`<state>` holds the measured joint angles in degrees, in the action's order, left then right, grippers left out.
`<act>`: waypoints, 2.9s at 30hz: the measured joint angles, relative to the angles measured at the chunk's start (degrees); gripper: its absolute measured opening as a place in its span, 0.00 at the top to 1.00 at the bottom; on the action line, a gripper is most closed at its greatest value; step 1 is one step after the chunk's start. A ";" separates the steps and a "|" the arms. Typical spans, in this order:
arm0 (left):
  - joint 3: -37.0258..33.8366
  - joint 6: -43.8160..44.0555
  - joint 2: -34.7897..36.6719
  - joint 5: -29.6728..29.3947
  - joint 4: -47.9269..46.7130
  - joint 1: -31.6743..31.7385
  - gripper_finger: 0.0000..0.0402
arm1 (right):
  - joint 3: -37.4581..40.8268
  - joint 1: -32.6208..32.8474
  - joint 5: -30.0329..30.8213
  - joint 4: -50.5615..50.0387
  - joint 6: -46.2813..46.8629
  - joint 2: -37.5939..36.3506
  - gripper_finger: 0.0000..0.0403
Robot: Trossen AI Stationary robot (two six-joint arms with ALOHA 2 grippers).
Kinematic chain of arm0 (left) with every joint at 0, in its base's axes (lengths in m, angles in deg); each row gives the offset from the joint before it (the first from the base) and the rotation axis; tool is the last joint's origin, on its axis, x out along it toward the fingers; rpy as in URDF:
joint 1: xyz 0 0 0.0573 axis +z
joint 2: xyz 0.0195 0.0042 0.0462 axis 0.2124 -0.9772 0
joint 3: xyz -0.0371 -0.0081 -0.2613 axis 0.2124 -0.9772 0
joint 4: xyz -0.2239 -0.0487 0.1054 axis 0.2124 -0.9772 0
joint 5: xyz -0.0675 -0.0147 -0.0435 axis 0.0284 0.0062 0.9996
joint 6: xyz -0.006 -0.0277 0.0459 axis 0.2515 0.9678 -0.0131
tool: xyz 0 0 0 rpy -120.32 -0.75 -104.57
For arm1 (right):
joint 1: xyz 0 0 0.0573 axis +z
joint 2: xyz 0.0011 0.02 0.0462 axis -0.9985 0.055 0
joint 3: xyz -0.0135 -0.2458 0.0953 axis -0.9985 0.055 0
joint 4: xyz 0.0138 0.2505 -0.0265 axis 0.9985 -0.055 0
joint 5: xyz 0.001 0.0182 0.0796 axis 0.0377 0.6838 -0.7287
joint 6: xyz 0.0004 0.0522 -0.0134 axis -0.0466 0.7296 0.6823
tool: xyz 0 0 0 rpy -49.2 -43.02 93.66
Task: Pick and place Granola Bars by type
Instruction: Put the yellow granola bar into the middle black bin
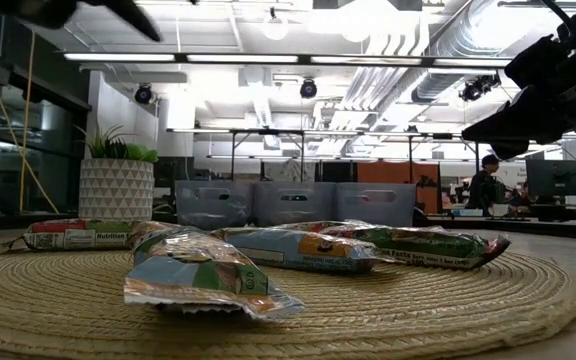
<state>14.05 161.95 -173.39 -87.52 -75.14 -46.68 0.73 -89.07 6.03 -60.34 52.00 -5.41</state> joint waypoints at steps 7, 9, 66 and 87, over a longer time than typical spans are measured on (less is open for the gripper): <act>-0.74 4.44 -4.85 -0.09 3.34 -5.86 0.61 | 0.01 -0.01 -0.01 0.01 -0.02 0.00 1.00; -0.61 4.75 -7.06 0.50 7.48 -6.42 0.61 | 0.01 -0.02 0.00 -0.25 0.00 -0.08 1.00; -0.63 17.69 -13.46 29.32 12.92 13.10 0.35 | 0.01 -0.01 -0.01 0.10 -0.01 0.00 1.00; -0.28 33.98 -14.46 30.92 9.26 9.32 0.30 | 0.00 0.00 -0.02 0.08 -0.01 -0.02 1.00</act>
<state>13.77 195.93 -187.85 -56.60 -65.88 -37.36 0.74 -89.07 6.01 -60.26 51.99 -5.43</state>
